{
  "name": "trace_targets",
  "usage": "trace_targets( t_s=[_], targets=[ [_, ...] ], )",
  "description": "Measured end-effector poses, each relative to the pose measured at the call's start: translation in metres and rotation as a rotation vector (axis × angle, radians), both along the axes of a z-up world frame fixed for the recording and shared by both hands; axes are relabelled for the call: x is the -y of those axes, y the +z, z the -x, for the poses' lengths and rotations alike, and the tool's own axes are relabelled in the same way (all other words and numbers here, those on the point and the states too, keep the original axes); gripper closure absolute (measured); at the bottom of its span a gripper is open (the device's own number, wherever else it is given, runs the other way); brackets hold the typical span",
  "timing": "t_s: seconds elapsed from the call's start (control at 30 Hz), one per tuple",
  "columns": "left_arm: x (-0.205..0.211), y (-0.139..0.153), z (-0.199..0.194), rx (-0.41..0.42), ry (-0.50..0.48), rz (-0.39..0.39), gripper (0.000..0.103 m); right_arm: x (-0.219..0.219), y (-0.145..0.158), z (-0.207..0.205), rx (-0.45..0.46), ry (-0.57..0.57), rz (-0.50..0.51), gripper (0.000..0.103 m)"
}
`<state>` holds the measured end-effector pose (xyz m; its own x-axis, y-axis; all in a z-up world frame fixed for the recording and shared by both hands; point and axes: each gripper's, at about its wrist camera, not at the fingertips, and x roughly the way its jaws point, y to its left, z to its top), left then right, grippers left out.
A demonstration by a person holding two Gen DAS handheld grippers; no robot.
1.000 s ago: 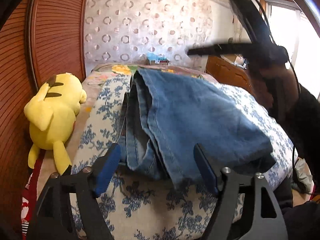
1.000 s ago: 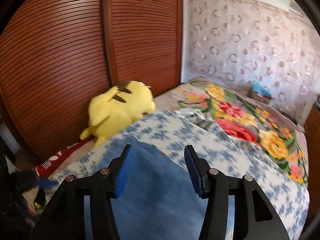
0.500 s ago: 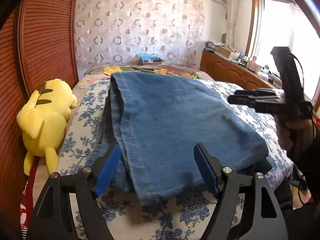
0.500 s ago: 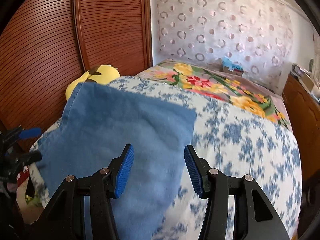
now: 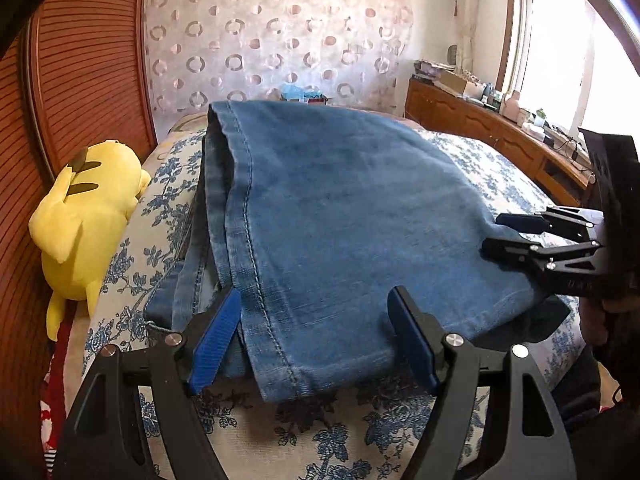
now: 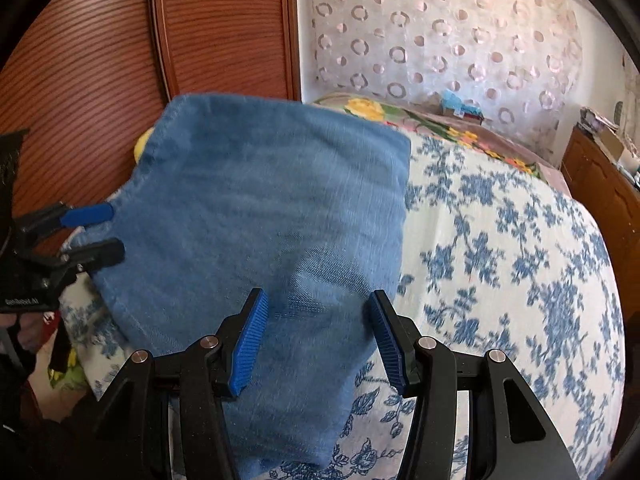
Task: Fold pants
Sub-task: 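Press both open tools onto the folded jeans to flatten them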
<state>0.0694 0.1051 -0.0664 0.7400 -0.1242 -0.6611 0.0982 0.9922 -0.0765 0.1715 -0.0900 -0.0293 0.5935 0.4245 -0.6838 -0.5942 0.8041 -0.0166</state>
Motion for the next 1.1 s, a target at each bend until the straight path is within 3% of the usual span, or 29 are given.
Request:
trace_targets(
  t_s=[0.3,0.67,1.1],
  targets=[
    [0.0,-0.007,0.0,-0.01,-0.001,-0.019,0.027,-0.004,-0.008,0.006,0.019,-0.01,0.017,0.049],
    [0.024,0.016,0.006,0.037,-0.028,-0.016,0.027,0.003,-0.012,0.003,0.006,-0.014,-0.016,0.049],
    [0.033,-0.008,-0.002,0.005,-0.022,-0.083,0.026,0.007,-0.006,0.008,0.003,-0.038,-0.045,0.047]
  ],
)
